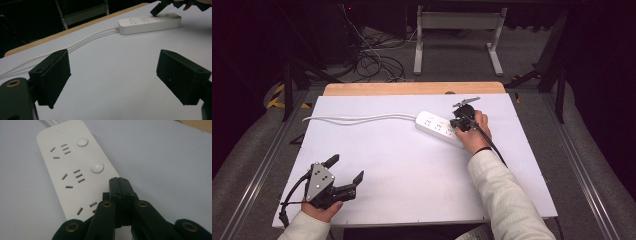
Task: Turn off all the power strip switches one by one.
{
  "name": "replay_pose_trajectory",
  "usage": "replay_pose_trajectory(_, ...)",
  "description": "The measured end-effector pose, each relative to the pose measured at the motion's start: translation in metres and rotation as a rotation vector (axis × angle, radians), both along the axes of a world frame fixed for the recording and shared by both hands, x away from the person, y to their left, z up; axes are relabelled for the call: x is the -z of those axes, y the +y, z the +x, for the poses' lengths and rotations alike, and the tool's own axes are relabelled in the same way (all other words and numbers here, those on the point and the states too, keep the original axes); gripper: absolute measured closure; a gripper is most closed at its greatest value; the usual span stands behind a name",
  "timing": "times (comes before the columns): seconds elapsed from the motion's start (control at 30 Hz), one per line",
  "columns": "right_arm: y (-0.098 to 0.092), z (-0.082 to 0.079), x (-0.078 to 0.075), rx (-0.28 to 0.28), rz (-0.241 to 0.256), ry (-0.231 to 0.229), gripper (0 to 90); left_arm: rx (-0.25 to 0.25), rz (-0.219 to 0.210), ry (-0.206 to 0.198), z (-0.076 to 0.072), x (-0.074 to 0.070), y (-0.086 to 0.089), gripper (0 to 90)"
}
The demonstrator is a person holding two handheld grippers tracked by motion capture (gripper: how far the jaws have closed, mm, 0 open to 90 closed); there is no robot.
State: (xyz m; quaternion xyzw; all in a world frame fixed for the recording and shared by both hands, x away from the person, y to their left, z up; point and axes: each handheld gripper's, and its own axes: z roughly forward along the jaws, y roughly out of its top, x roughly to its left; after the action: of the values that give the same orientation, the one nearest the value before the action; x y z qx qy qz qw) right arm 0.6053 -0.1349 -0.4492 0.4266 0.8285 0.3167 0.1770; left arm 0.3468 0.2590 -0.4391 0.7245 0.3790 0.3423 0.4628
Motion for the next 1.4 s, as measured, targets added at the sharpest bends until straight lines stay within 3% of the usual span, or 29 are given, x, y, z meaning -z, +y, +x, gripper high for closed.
replay_pose_trajectory(0.47, 0.002, 0.000, 0.001, 0.010, -0.008, 0.004, 90.0, 0.000, 0.000, 0.001, 0.000, 0.000, 0.000, 12.8)
replay_pose_trajectory(0.6, -0.001, 0.001, 0.001, 0.013, 0.018, 0.016, 90.0, 0.001, 0.000, 0.001, 0.000, 0.000, 0.000, 12.8)
replay_pose_trajectory(0.63, -0.002, 0.001, -0.001, 0.002, 0.027, 0.004, 90.0, 0.001, 0.000, 0.001, 0.000, 0.000, 0.000, 12.8)
replay_pose_trajectory(0.67, -0.003, 0.001, -0.004, -0.001, 0.006, 0.001, 90.0, 0.001, 0.001, 0.001, 0.000, 0.000, 0.000, 12.8)
replay_pose_trajectory(0.7, -0.003, -0.001, -0.007, -0.004, -0.007, -0.040, 90.0, 0.001, 0.001, 0.002, 0.000, 0.000, 0.000, 12.8)
replay_pose_trajectory(0.8, -0.003, -0.005, -0.019, -0.020, 0.080, -0.080, 90.0, -0.002, 0.000, 0.004, 0.001, 0.000, 0.000, 12.8)
replay_pose_trajectory(0.97, 0.000, -0.002, -0.015, -0.027, 0.090, -0.057, 90.0, 0.001, 0.004, 0.002, 0.000, 0.000, -0.001, 12.8)
replay_pose_trajectory(1.13, 0.006, -0.001, -0.016, -0.039, 0.126, -0.072, 90.0, 0.002, 0.006, 0.005, 0.001, 0.001, -0.001, 12.8)
replay_pose_trajectory(1.4, 0.015, 0.005, -0.003, -0.045, 0.156, -0.077, 90.0, 0.002, 0.005, 0.007, 0.002, 0.001, -0.001, 12.8)
